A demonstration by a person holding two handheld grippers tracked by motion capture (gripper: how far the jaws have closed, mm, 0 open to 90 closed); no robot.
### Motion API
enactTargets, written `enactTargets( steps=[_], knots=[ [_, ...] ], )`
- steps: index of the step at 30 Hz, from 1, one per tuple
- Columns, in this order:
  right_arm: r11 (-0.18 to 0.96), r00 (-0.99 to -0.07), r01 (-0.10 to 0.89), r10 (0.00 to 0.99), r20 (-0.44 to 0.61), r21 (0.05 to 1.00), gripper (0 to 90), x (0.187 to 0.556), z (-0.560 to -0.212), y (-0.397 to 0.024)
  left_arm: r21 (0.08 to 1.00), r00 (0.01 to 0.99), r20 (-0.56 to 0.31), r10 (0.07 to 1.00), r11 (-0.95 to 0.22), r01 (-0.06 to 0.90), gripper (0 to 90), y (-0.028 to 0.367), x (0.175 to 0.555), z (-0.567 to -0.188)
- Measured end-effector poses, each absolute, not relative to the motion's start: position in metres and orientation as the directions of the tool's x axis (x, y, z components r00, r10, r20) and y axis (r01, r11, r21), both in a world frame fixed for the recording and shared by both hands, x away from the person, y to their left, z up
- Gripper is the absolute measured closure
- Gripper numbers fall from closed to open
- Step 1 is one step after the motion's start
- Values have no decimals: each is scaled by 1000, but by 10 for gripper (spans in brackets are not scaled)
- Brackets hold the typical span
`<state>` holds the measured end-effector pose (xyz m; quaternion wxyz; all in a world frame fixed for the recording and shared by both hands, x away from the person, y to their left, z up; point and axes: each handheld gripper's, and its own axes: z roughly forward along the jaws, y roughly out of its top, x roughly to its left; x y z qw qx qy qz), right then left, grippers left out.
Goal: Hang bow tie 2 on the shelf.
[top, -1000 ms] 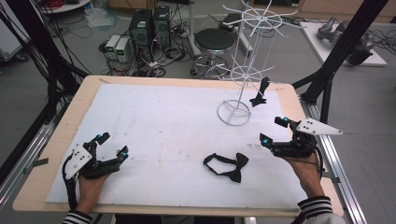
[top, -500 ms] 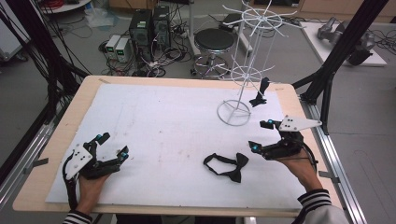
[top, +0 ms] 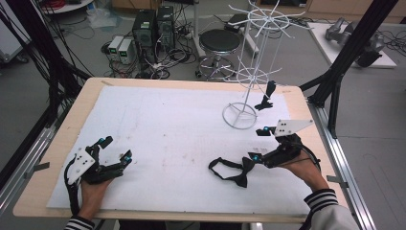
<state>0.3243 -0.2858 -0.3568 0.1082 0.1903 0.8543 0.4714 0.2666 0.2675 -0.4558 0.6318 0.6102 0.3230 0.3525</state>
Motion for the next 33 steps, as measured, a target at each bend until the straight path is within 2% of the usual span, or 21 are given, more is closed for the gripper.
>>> enactTargets(
  steps=[17, 33],
  knots=[
    [652, -963, 162, 269, -26, 741, 110, 334, -367, -272, 999, 543, 23, 839, 5, -51, 136, 268, 267, -456],
    [784, -993, 51, 106, -53, 619, 111, 338, -383, -256, 999, 543, 28, 839, 1, -52, 136, 268, 267, -456]
  ],
)
